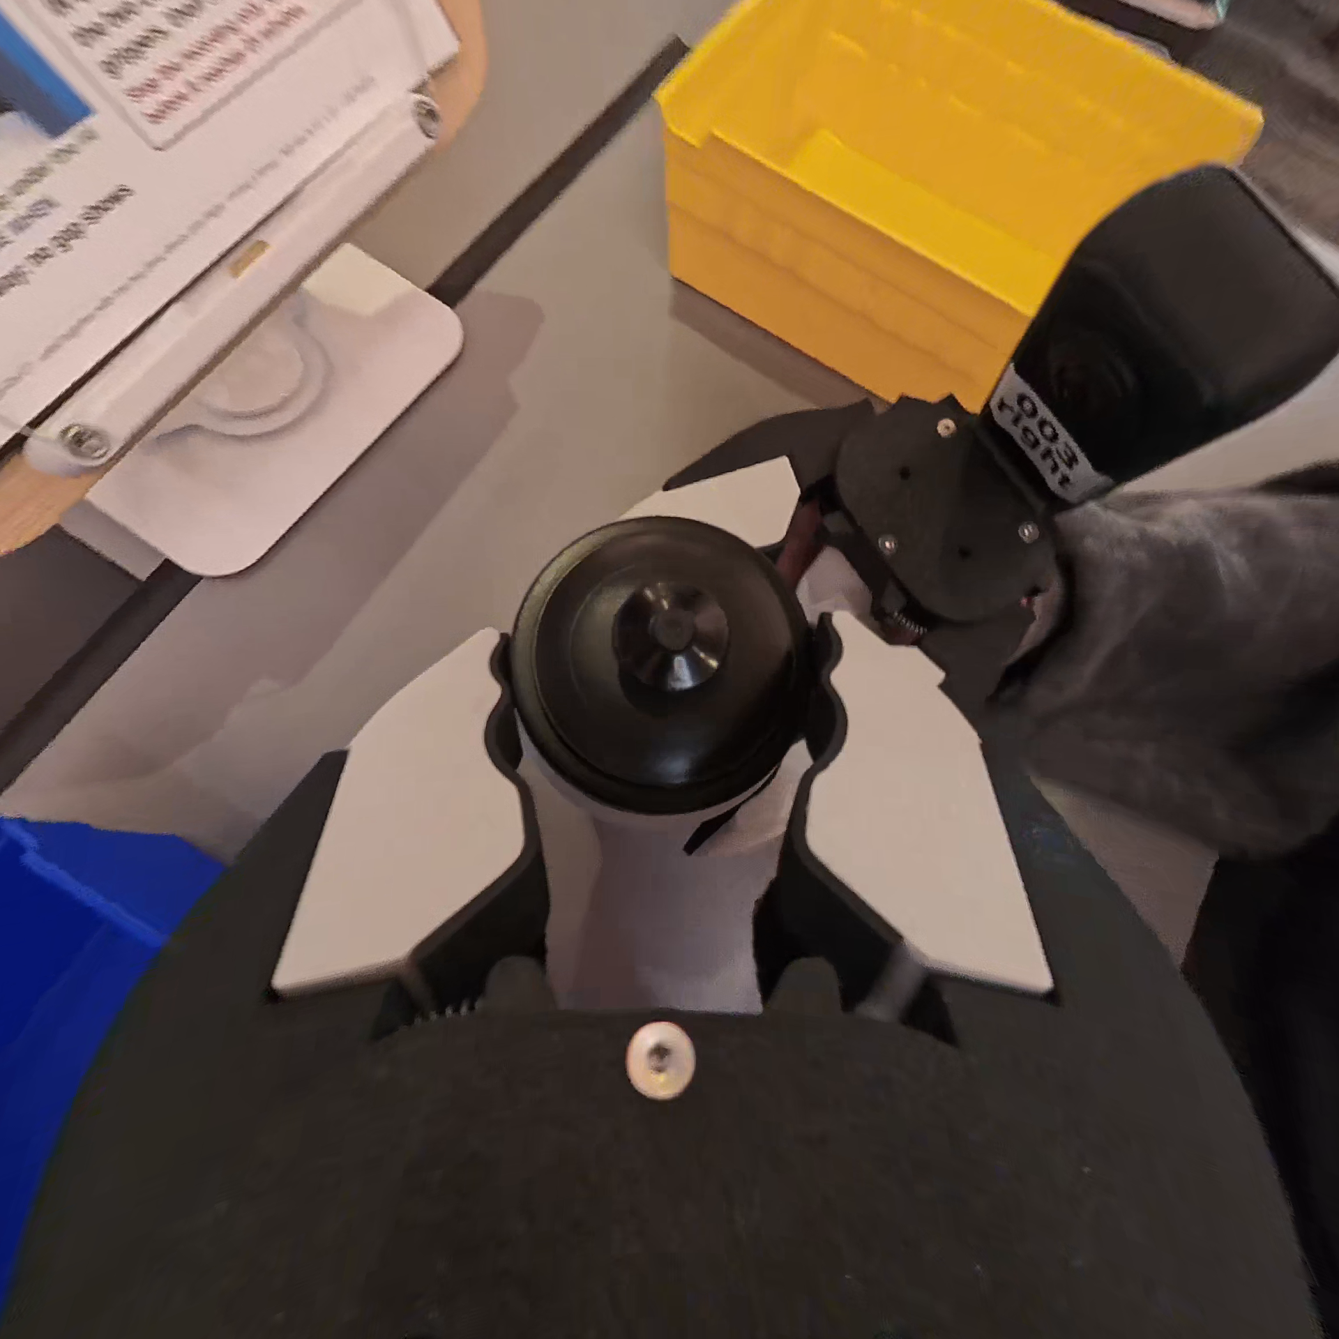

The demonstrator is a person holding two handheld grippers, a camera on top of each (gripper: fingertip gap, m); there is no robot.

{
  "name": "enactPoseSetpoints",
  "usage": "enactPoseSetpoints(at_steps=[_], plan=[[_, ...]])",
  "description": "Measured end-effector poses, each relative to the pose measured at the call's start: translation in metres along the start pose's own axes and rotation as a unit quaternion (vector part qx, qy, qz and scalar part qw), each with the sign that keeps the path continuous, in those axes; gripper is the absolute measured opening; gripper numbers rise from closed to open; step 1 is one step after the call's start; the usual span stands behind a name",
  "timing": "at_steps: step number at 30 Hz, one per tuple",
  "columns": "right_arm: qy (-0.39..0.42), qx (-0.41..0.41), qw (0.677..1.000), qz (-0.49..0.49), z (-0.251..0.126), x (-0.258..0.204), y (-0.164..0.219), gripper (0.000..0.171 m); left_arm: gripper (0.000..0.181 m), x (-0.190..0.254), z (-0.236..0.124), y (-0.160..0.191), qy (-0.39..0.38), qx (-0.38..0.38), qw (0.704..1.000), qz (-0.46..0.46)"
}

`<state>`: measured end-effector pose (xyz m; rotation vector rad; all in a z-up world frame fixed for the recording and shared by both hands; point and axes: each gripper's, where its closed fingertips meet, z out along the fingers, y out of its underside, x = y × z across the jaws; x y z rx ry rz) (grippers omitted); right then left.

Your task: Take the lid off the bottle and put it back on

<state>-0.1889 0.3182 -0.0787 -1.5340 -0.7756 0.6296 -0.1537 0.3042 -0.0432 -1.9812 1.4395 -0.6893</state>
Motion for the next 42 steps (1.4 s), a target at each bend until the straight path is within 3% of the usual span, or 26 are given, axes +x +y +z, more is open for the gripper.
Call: enactPoseSetpoints(at_steps=[8,20,25,28,34,37,39,42], plan=[[-0.001,-0.003,1.000,-0.014,0.001,-0.003,0.000,0.085,0.078,0.005,-0.006,0.009,0.120,-0.059,0.980,0.149],[-0.021,0.002,1.000,-0.010,0.000,-0.003,0.000,0.084,0.078,0.003,-0.009,0.016,0.241,-0.148,0.902,0.327],[-0.022,0.003,1.000,-0.010,-0.001,-0.003,0.001,0.084,0.077,0.002,-0.009,0.016,0.263,-0.168,0.882,0.354],[-0.020,0.002,1.000,-0.006,-0.001,-0.002,0.001,0.084,0.077,0.003,-0.008,0.015,0.262,-0.166,0.889,0.338],[-0.022,0.016,1.000,-0.005,0.000,-0.002,0.000,0.085,0.079,0.006,-0.006,0.011,0.198,-0.092,0.941,0.259],[-0.017,0.019,1.000,0.000,0.000,0.000,0.000,0.085,0.087,0.011,-0.009,-0.008,0.132,0.003,0.971,0.199],[-0.016,0.021,1.000,0.001,0.000,0.000,0.000,0.085,0.092,0.012,-0.017,-0.029,0.078,0.097,0.986,0.113],[-0.014,0.023,1.000,-0.003,0.000,-0.001,0.000,0.085,0.106,0.001,-0.026,-0.036,-0.031,0.179,0.983,-0.020]])
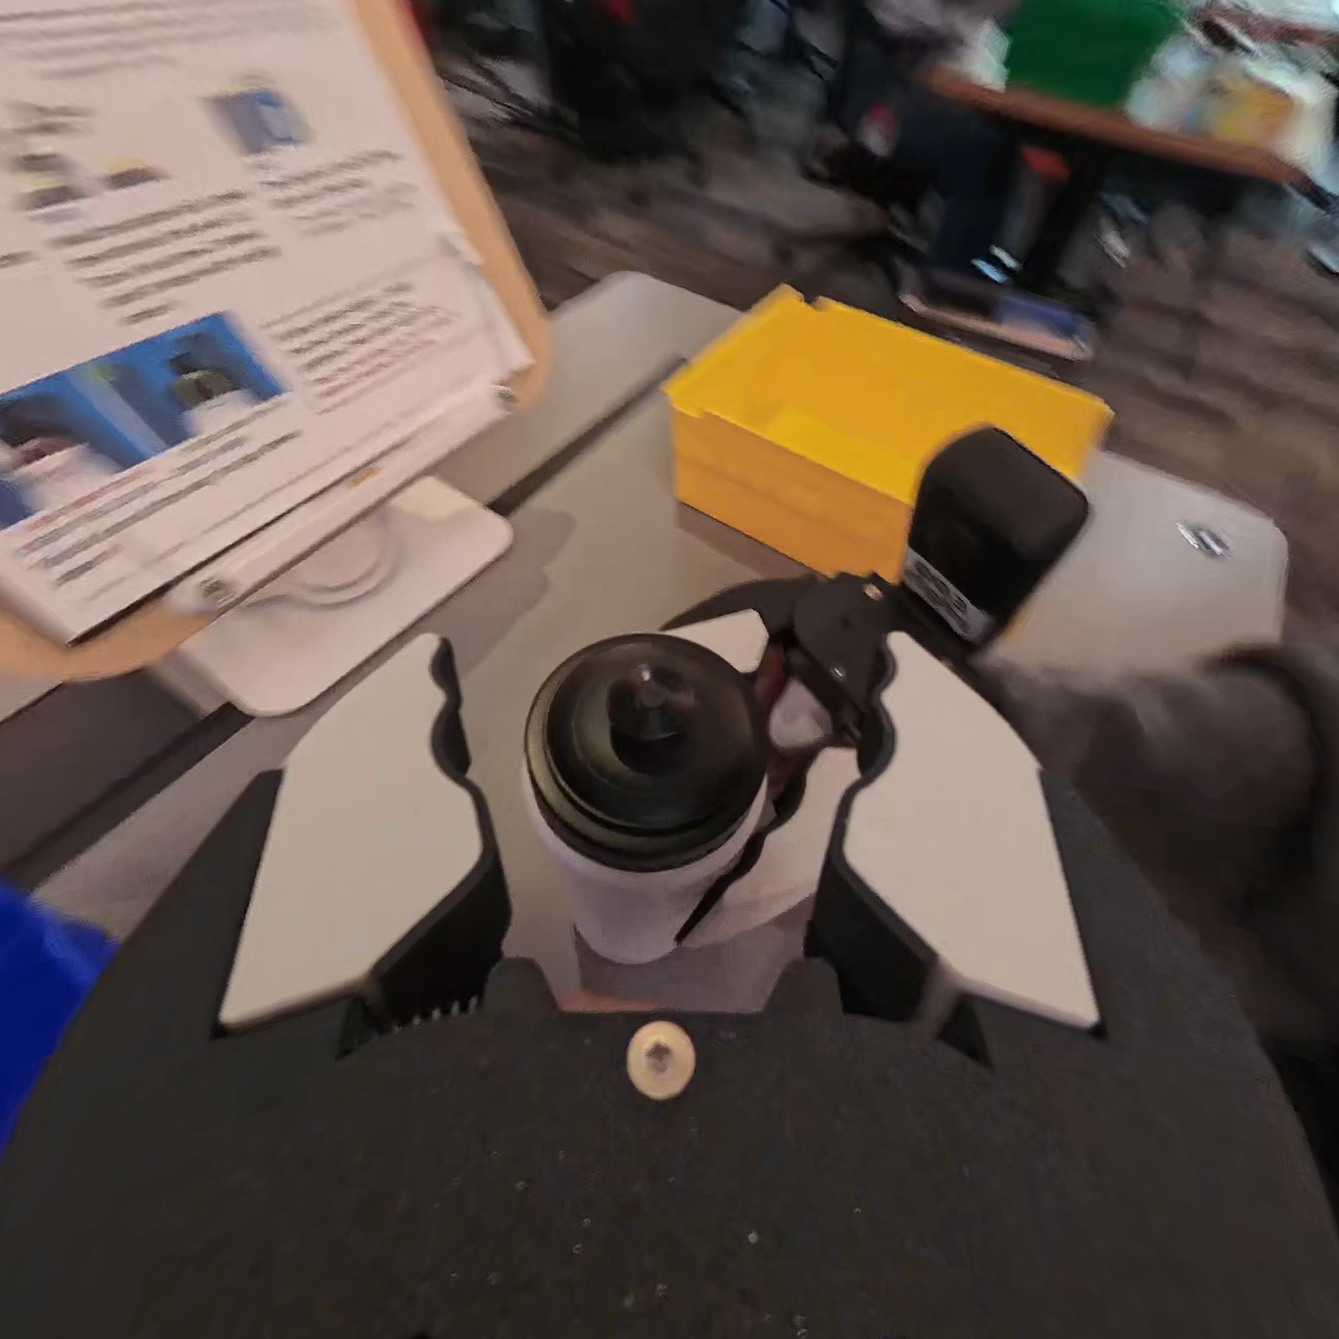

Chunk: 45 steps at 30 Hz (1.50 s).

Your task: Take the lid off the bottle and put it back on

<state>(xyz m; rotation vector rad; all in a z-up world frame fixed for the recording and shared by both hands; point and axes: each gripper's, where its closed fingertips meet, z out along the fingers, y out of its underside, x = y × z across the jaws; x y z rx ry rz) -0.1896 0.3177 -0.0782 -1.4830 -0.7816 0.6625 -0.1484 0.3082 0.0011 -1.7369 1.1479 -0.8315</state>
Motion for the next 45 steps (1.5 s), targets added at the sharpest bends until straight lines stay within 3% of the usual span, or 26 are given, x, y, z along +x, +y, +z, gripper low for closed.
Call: enactPoseSetpoints(at_steps=[3,7,10,14,18,30,45], plan=[[0.001,-0.003,1.000,-0.005,0.001,-0.001,0.000,0.085,0.105,-0.008,-0.009,0.005,-0.134,0.055,0.988,-0.062],[0.002,-0.006,1.000,-0.006,0.001,-0.001,0.000,0.085,0.099,-0.019,-0.014,0.025,-0.301,0.060,0.946,-0.108],[0.000,-0.007,1.000,-0.005,0.002,-0.001,0.000,0.085,0.095,-0.009,-0.001,0.034,-0.306,0.078,0.935,-0.161],[0.000,-0.011,1.000,-0.009,0.003,-0.003,0.000,0.084,0.079,-0.020,0.003,0.036,-0.344,0.081,0.921,-0.162],[-0.002,-0.015,1.000,-0.002,0.000,-0.001,0.001,0.084,0.077,-0.018,0.007,0.035,-0.320,0.050,0.937,-0.129],[0.011,-0.017,1.000,-0.016,0.000,0.000,0.002,0.082,0.077,-0.014,0.005,0.041,-0.138,-0.030,0.989,-0.051],[0.016,-0.012,1.000,-0.014,0.000,0.000,0.002,0.079,0.076,-0.014,0.000,0.046,-0.008,-0.063,0.998,0.020]])
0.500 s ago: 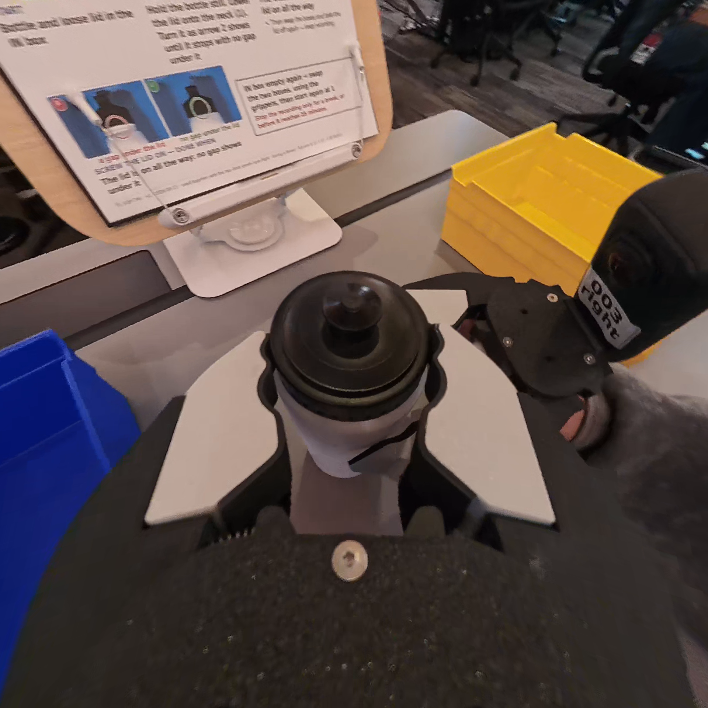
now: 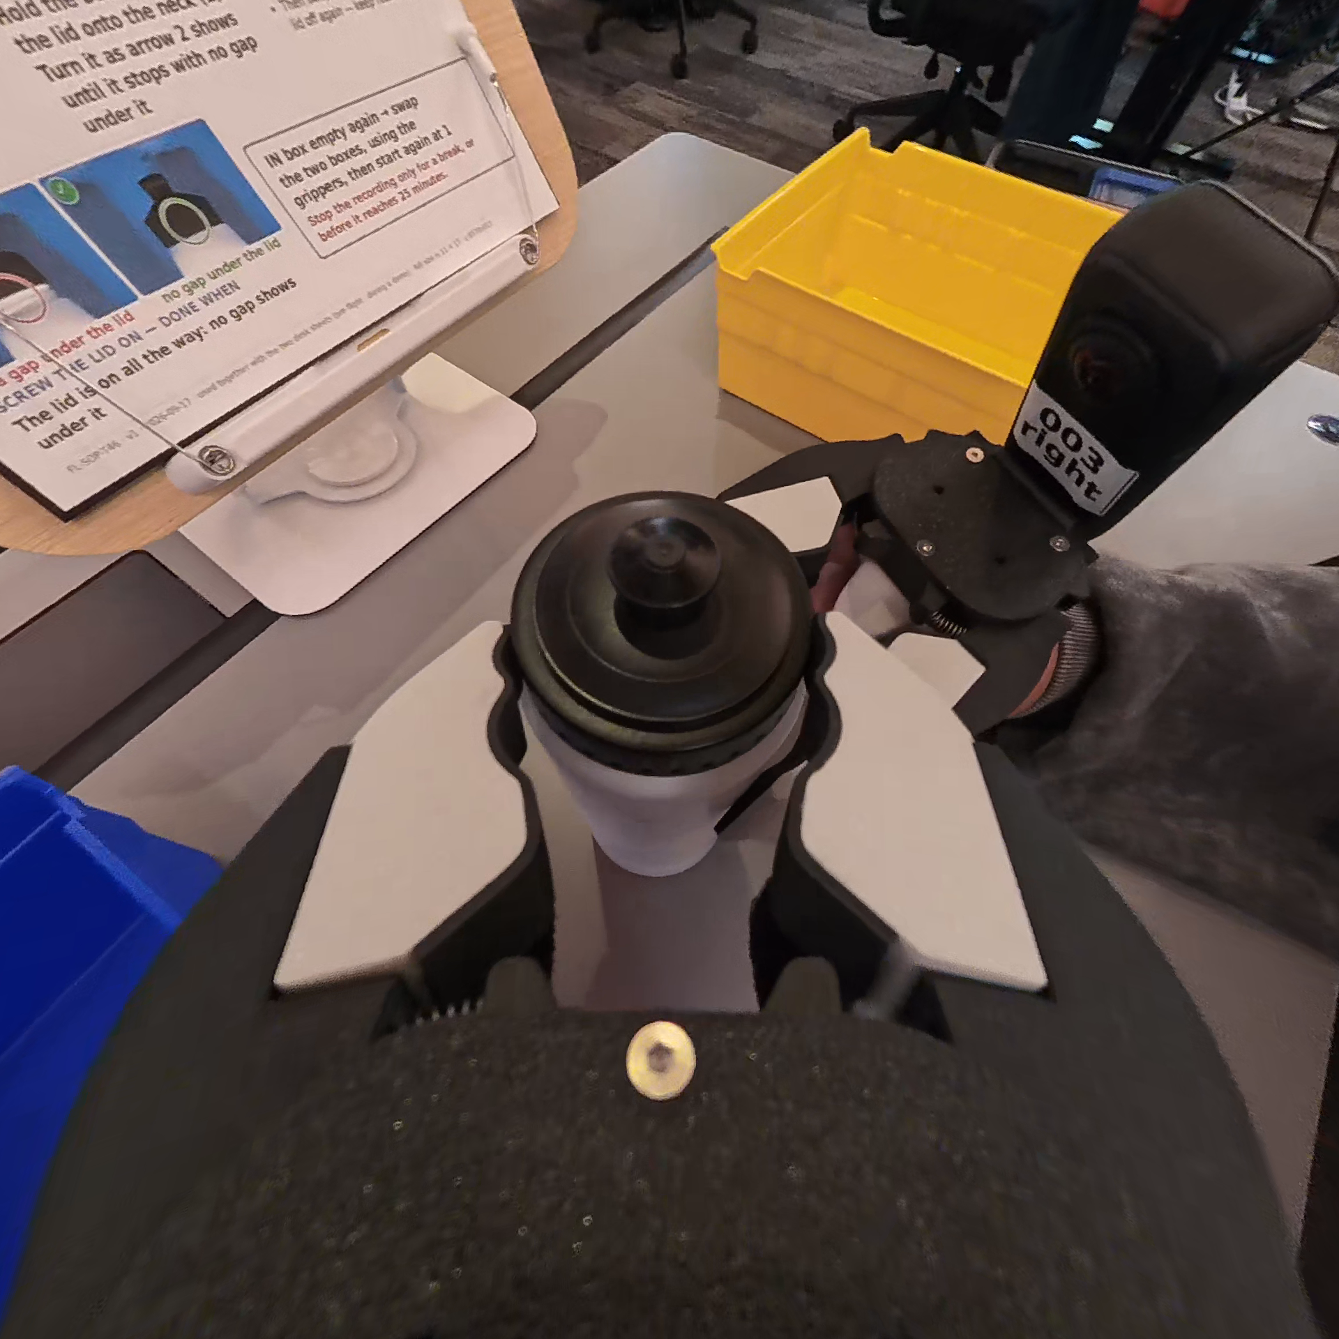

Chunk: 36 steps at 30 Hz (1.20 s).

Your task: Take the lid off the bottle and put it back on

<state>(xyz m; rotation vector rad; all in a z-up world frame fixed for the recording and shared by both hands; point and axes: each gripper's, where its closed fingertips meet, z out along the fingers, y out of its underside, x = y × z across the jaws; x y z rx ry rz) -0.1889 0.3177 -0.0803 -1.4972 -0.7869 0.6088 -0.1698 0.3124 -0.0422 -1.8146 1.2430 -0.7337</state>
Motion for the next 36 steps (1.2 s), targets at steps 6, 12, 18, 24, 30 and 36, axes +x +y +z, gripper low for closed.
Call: enactPoseSetpoints(at_steps=[6,12,18,24,30,36], plan=[[0.001,0.000,1.000,0.002,0.000,0.000,0.000,0.079,0.076,0.000,-0.001,0.000,0.011,0.004,1.000,-0.007],[-0.017,0.014,1.000,0.017,-0.003,-0.001,0.003,0.080,0.101,0.004,-0.034,-0.015,-0.013,0.051,0.996,-0.078],[-0.033,0.029,0.998,0.038,-0.005,0.000,0.000,0.095,0.104,0.057,-0.074,0.034,-0.097,0.148,0.975,-0.137],[-0.054,0.008,0.995,0.086,0.002,-0.002,0.012,0.104,0.090,0.138,-0.073,0.148,-0.130,0.121,0.960,-0.217],[-0.058,-0.022,0.995,0.077,0.013,-0.004,0.024,0.084,0.082,0.150,-0.079,0.136,-0.110,0.151,0.968,-0.166],[-0.079,-0.017,0.984,0.160,0.005,0.000,-0.017,0.083,0.082,0.155,-0.079,0.141,-0.099,0.136,0.971,-0.173]])
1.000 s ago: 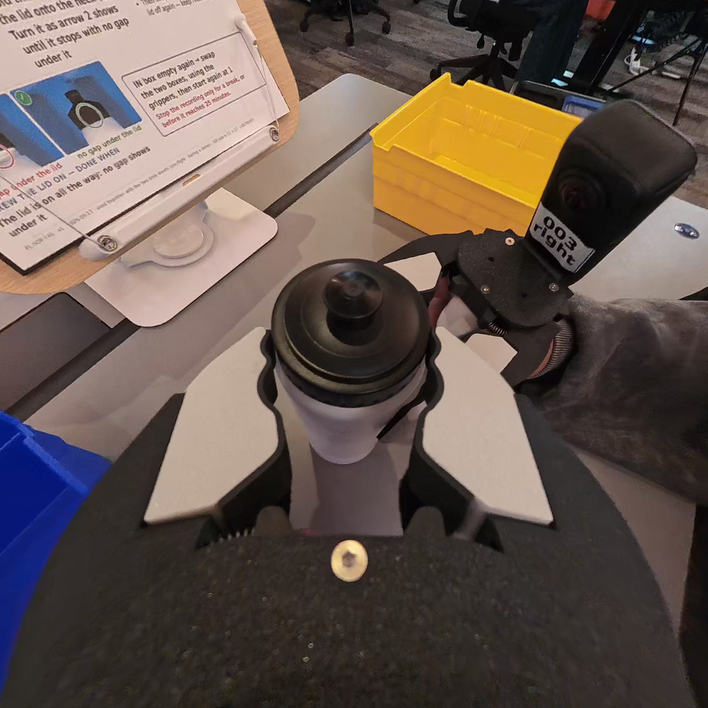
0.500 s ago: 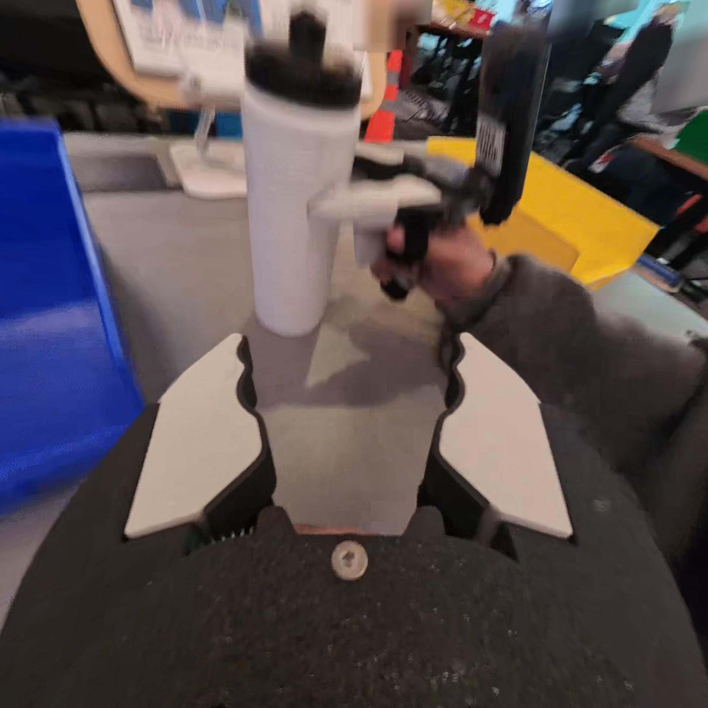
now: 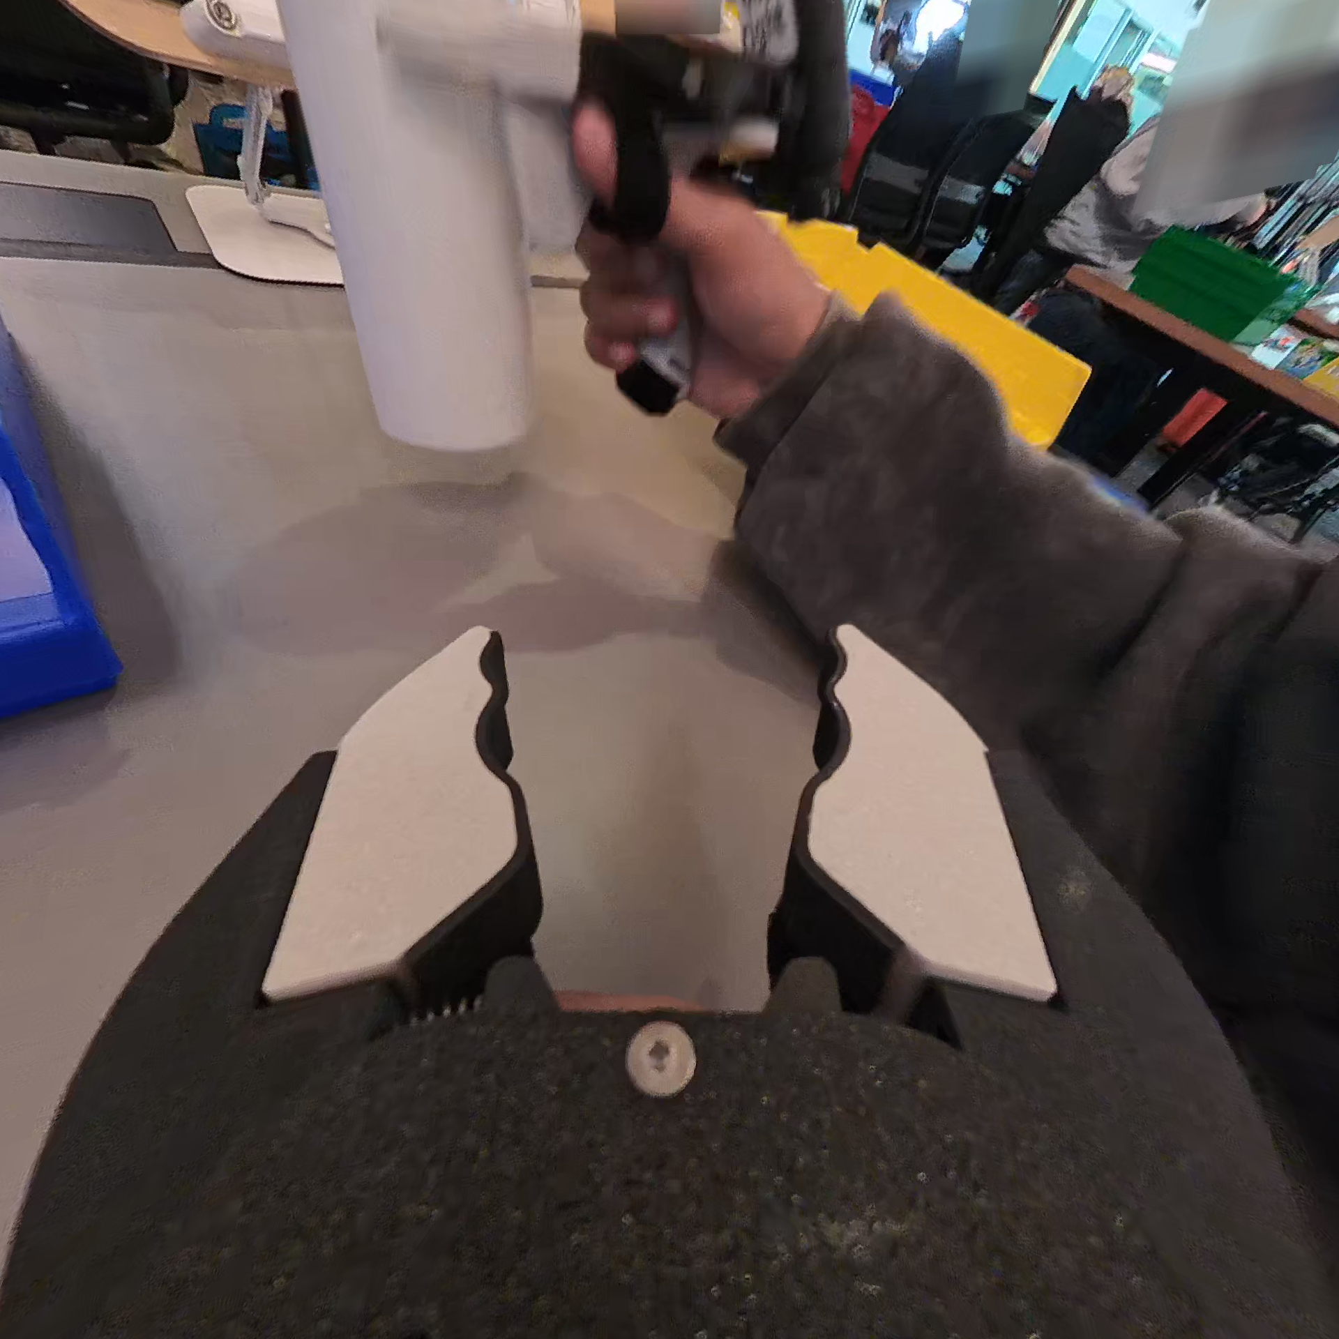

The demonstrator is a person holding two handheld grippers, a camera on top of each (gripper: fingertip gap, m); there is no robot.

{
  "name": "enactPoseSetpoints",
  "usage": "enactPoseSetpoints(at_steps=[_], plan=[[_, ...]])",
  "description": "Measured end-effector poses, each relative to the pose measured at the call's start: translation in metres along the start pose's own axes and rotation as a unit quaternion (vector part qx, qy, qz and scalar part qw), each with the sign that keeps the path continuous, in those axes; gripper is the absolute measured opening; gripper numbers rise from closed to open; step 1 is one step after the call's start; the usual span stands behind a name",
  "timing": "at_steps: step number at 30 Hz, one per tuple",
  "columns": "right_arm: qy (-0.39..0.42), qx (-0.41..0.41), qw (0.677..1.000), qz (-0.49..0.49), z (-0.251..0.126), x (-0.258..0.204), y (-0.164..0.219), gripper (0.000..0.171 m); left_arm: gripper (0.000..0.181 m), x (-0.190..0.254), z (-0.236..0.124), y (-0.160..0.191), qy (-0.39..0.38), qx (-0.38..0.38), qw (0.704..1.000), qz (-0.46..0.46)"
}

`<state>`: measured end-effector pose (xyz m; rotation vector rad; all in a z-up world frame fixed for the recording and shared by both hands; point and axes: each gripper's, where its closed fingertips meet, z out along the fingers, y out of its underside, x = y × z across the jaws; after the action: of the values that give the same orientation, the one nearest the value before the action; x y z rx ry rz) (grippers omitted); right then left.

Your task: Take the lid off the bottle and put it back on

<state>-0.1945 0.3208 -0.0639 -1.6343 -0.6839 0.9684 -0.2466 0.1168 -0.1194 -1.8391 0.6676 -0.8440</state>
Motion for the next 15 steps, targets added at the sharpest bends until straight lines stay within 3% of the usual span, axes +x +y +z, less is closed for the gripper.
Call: enactPoseSetpoints(at_steps=[4,9,15], plan=[[-0.086,0.038,0.974,0.205,-0.016,-0.028,-0.037,0.083,0.082,0.000,0.000,0.004,0.000,-0.012,1.000,0.016],[-0.070,0.056,0.978,0.189,-0.073,-0.043,-0.074,0.083,0.080,0.015,-0.005,0.009,0.048,-0.027,0.998,-0.011],[0.006,0.131,0.978,0.164,-0.190,-0.038,-0.134,0.083,0.079,0.031,-0.010,0.008,0.088,-0.030,0.995,-0.037]])
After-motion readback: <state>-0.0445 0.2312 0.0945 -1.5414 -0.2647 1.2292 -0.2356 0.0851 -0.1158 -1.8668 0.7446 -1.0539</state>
